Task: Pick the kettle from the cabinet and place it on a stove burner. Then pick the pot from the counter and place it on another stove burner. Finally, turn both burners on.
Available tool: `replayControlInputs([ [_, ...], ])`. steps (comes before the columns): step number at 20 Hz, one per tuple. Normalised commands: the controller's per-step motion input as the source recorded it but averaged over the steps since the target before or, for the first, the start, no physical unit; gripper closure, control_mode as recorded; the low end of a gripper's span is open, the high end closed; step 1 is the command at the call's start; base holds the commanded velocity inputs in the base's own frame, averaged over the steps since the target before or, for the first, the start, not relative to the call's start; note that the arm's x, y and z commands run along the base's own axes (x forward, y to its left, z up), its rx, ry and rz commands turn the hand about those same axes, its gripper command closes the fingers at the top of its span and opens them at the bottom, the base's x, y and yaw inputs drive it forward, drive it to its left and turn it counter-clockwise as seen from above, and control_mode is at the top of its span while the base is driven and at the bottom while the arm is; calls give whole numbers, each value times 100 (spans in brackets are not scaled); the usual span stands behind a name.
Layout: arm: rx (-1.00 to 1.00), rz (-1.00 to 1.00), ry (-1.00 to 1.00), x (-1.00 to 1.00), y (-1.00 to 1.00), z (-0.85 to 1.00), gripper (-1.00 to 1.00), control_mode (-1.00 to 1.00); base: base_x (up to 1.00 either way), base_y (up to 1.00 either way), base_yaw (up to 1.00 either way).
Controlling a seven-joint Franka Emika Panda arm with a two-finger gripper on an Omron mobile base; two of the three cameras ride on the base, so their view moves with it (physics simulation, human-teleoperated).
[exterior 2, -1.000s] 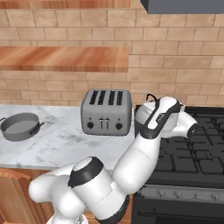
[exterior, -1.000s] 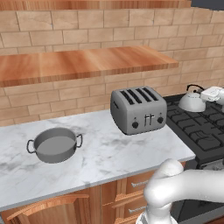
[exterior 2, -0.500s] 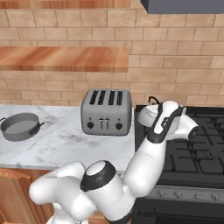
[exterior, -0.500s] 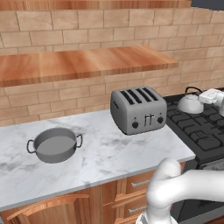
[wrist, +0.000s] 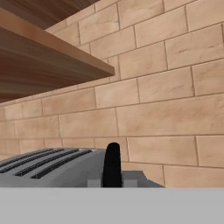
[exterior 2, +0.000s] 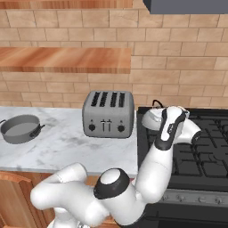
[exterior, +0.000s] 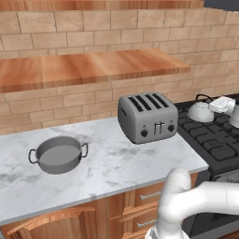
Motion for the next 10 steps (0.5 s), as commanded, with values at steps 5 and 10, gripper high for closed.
replayControlInputs([
  [5,0,0,0,9,-17,-3,100,-100,0,0,0],
  [10,0,0,0,20,-13,-3,100,-100,0,0,0],
])
